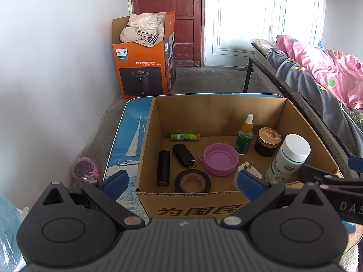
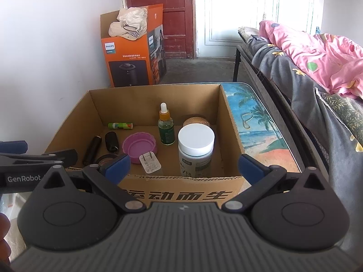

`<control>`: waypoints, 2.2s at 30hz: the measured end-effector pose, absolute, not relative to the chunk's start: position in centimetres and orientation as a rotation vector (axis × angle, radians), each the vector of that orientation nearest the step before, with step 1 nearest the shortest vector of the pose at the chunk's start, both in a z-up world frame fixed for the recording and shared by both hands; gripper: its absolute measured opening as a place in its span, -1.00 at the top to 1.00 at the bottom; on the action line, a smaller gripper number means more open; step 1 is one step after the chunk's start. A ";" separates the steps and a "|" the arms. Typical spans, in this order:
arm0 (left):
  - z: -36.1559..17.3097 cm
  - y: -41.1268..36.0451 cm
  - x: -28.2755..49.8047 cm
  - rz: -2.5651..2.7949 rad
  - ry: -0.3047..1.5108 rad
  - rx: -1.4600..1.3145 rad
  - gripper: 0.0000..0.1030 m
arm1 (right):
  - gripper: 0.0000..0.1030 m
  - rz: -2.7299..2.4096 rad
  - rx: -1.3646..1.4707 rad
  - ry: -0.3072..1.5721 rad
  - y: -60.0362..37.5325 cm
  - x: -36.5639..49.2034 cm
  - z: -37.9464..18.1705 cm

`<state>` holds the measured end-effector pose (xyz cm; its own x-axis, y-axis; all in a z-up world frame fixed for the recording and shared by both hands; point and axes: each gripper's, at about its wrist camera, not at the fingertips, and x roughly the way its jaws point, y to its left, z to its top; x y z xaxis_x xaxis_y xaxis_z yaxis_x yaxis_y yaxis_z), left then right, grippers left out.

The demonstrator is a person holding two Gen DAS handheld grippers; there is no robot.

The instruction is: Organize rigid objects

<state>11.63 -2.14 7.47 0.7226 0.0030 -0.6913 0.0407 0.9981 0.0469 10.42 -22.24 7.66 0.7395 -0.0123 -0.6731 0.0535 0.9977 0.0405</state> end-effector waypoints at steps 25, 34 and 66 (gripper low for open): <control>7.6 -2.0 11.4 -0.023 0.771 0.052 -0.97 | -0.97 -0.027 0.063 0.744 -22.1 10.3 7.5; 7.5 -1.9 11.3 -0.026 0.779 0.052 -0.96 | -0.97 -0.031 0.070 0.753 -22.2 10.3 7.2; 11.4 7.0 13.4 0.073 0.709 -0.047 -0.99 | -0.13 0.450 0.123 0.983 -18.3 22.5 8.4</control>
<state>13.45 7.02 11.36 0.7569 0.0509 -0.6515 -0.0827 0.9964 -0.0183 22.46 -18.32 8.41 0.4710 0.4212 -0.7751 -0.3121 0.9014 0.3002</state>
